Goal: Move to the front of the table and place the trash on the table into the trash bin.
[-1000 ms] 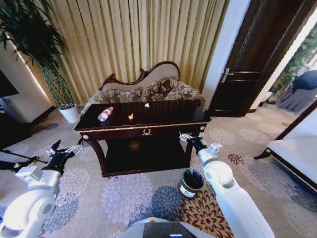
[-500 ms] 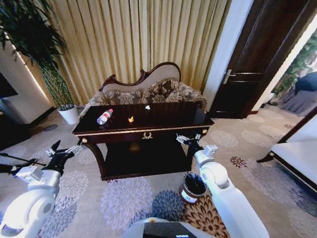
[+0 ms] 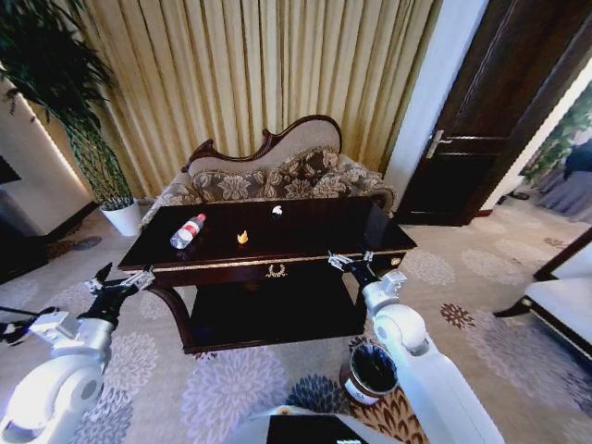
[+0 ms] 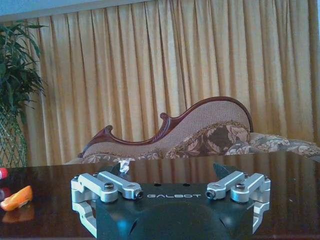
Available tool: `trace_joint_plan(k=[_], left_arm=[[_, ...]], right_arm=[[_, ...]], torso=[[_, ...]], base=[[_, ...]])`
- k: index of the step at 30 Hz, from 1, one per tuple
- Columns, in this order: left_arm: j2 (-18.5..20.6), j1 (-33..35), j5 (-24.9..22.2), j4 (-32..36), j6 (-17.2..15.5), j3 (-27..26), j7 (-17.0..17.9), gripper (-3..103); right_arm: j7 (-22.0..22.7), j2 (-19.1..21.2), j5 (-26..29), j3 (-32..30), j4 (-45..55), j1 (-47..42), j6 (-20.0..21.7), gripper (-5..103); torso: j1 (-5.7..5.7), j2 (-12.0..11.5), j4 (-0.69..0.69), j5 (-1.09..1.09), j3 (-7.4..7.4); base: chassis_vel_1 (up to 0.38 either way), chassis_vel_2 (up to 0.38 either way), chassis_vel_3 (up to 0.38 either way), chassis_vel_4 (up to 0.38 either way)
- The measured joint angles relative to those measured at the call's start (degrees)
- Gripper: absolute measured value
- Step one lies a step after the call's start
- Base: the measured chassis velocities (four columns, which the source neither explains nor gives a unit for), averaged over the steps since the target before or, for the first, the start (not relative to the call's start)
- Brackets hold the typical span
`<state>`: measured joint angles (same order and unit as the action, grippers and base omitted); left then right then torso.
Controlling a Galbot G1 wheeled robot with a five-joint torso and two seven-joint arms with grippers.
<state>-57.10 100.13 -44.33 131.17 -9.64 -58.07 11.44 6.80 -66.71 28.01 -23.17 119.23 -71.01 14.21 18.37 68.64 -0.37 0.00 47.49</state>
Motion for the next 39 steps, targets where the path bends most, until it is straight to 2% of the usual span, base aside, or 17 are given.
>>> trace_joint_plan(k=[11, 16, 21, 26, 34, 39], left_arm=[[-0.7, 0.4, 0.1, 0.0, 0.4, 0.0, -0.1, 100], [-0.9, 0.4, 0.1, 0.4, 0.6, -0.4, -0.1, 100], [-2.2, 0.9, 0.1, 1.0, 0.5, -1.4, -0.1, 100], [-4.1, 2.1, 1.2, 2.0, 0.5, -2.4, -0.2, 100], [-6.3, 2.7, 2.0, 2.6, 0.5, -2.8, -1.3, 100], [-7.9, 2.7, 2.3, 2.8, 0.7, -3.0, -1.5, 100]], right_arm=[[0.0, -0.2, -2.0, 1.2, -0.2, -0.5, -1.2, 100], [0.0, 0.2, -2.2, 5.1, -1.7, 1.3, -0.8, 100], [0.0, 1.5, -0.5, 11.5, -6.6, 8.9, 0.3, 100], [0.0, 3.4, 4.3, 18.2, -14.1, 19.1, 0.6, 100], [0.0, 5.0, 9.4, 23.2, -20.2, 28.5, 2.2, 100], [0.0, 5.6, 12.3, 27.9, -24.9, 39.1, 3.7, 100]], torso=[[0.04, 0.0, 0.0, 0.0, 0.02], [-0.01, 0.0, 0.0, -0.01, 0.0], [-0.05, 0.0, 0.01, 0.01, -0.02], [0.02, 0.0, 0.01, 0.0, 0.02], [0.01, 0.0, 0.01, 0.0, 0.01], [0.0, 0.0, -0.01, 0.0, 0.0]], base=[[-0.133, 0.128, 0.141, -0.13], [-0.011, 0.005, 0.002, -0.009], [0.006, -0.008, -0.005, 0.01], [0.0, 0.0, 0.0, 0.0], [0.0, 0.0, 0.0, 0.0], [0.0, 0.0, 0.0, 0.0]])
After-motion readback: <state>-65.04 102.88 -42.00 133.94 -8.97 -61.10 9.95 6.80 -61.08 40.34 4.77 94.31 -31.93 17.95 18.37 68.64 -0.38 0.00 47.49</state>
